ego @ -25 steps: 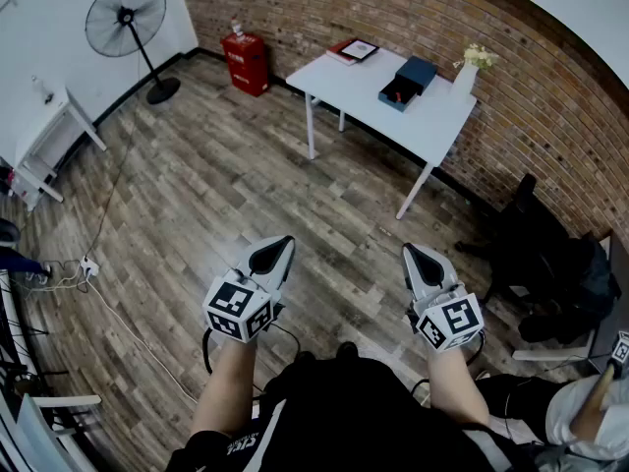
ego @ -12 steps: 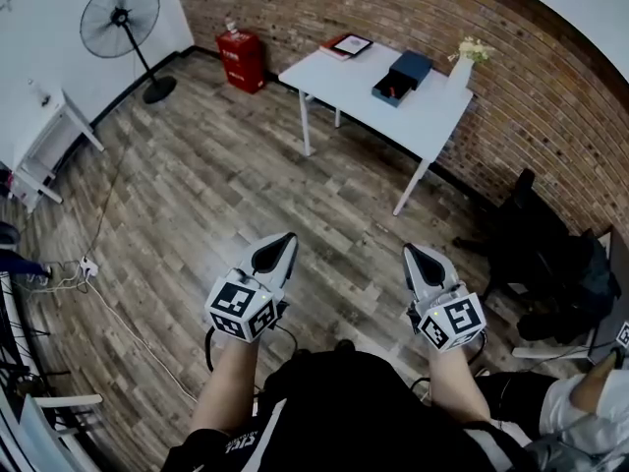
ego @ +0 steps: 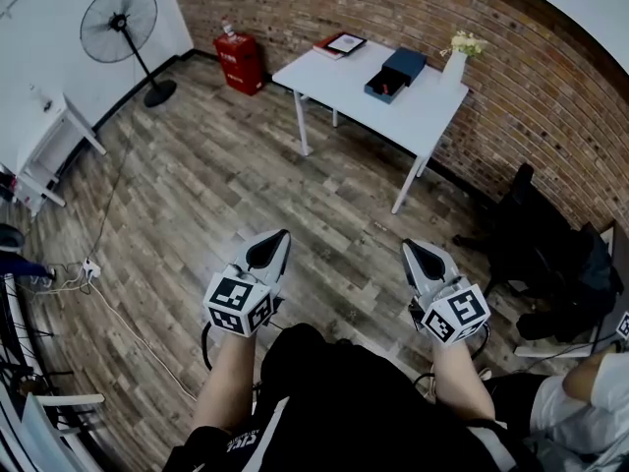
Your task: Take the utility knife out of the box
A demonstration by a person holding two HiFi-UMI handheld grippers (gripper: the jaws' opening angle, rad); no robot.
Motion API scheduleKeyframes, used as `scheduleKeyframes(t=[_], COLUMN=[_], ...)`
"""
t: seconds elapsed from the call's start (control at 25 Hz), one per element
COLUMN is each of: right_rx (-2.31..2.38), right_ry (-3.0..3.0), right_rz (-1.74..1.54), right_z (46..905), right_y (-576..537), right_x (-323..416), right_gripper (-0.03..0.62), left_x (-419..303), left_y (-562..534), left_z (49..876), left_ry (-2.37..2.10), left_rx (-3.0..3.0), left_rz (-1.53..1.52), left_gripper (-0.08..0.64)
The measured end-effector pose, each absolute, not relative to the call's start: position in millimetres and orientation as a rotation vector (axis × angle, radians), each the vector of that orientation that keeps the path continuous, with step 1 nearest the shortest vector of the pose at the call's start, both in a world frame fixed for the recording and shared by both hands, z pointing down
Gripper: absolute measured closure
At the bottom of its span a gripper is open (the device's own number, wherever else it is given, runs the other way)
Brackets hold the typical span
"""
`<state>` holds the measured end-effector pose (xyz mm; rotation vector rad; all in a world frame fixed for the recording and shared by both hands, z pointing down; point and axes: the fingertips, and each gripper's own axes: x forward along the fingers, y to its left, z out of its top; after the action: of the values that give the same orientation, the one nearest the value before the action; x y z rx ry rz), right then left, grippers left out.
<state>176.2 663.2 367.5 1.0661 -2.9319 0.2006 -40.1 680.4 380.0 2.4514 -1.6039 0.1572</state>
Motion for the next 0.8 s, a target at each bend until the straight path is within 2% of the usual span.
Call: scheduleKeyframes(t=[0.36,0.8], right_rx=[1.081,1.087], right_ry=[-2.918,-2.848], right_rz=[0.228,0.299], right_z=[375.8,390.4], right_y=[632.8,511.5], right_x=[173.2,117.9], right_gripper=[0.592,0.592], left_x=[-55.3,-98.3], left_y=[640.7,505.1], left_z=[387.3,391.3], left_ry=[-1.644,-1.563], left_rx=[2.420,2.465], left_rz=[0.158,0.123], left_gripper=[0.554,0.554])
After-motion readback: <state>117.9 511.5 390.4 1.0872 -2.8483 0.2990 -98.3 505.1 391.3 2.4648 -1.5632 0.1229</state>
